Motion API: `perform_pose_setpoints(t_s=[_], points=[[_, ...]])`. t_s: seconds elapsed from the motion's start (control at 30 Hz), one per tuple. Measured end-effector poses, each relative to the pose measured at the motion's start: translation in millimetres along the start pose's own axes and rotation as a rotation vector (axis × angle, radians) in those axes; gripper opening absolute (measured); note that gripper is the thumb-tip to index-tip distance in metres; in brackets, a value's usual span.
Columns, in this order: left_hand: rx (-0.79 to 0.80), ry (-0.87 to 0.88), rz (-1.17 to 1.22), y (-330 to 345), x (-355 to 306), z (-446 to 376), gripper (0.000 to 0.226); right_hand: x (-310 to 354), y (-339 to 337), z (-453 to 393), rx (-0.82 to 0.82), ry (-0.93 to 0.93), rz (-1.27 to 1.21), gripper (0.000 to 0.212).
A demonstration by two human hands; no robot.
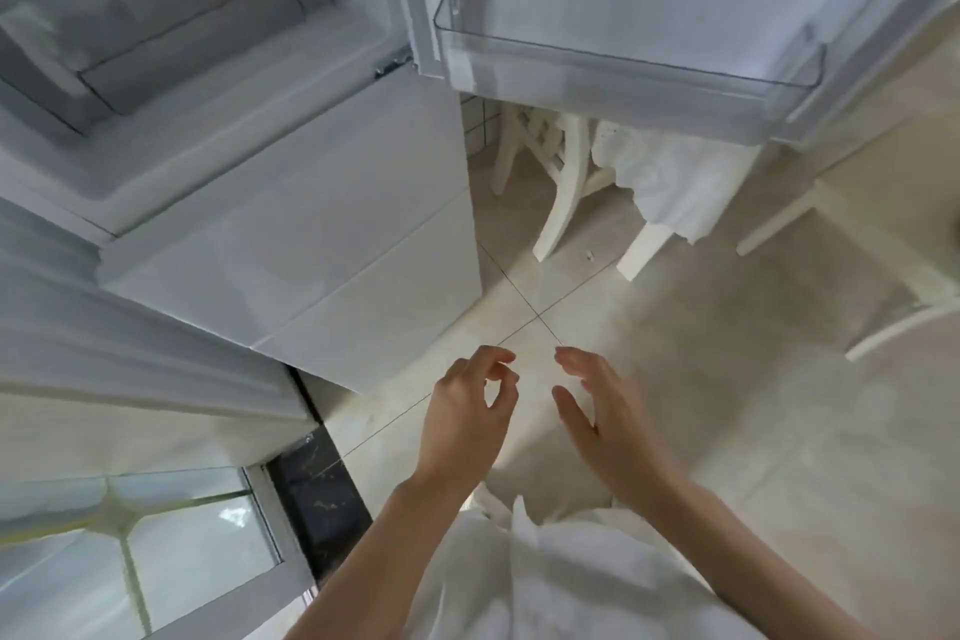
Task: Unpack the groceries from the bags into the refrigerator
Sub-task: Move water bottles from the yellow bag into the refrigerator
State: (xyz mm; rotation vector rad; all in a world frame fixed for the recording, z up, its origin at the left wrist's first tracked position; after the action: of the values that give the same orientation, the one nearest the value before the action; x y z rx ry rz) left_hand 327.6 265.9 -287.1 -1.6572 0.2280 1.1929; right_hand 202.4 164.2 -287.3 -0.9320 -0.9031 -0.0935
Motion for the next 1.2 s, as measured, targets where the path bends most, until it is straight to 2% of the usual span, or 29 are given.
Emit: perform_pose_setpoints(t_s=[0.2,0.27,0.47,0.63,0.83,1.2], points=[[0.147,0.022,0.071,89,-60,-8,0.013,-88,-77,35,-0.017,0.138,0.048,0.037],[0.155,0.039,0.079,113,-76,-12,0.013,-115,-99,42,-0.023,0.168,0.059,0.036],[0.235,0.086,0.128,238,-155,-26,0.013,-232,-197,61,-0.072,0.298,0.083,0.035],[0.278,0.095,0.159,302,-206,-35,0.014,-292,-261,54,-0.124,0.381,0.065,0.034],[0.351,0.121,0.088,345,-234,-82,0.017,-340,-322,10,-0.212,0.454,0.017,0.033],[0.266,0.106,0.050,401,-284,-266,0.012,-365,-427,-149,-0.202,0.384,0.066,0.038]])
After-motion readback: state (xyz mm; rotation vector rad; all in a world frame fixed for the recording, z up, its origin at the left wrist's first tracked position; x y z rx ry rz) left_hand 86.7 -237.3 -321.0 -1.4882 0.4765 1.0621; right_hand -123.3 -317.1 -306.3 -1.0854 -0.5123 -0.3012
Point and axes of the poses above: each hand's wrist, its own z-axis away from the middle knuckle, its own y-axis out of the palm, x = y × z, the point moved 6 cm from there along -z, towards the middle knuckle, and after that the axes turned 13 degrees about y, right-handed, at the moved point
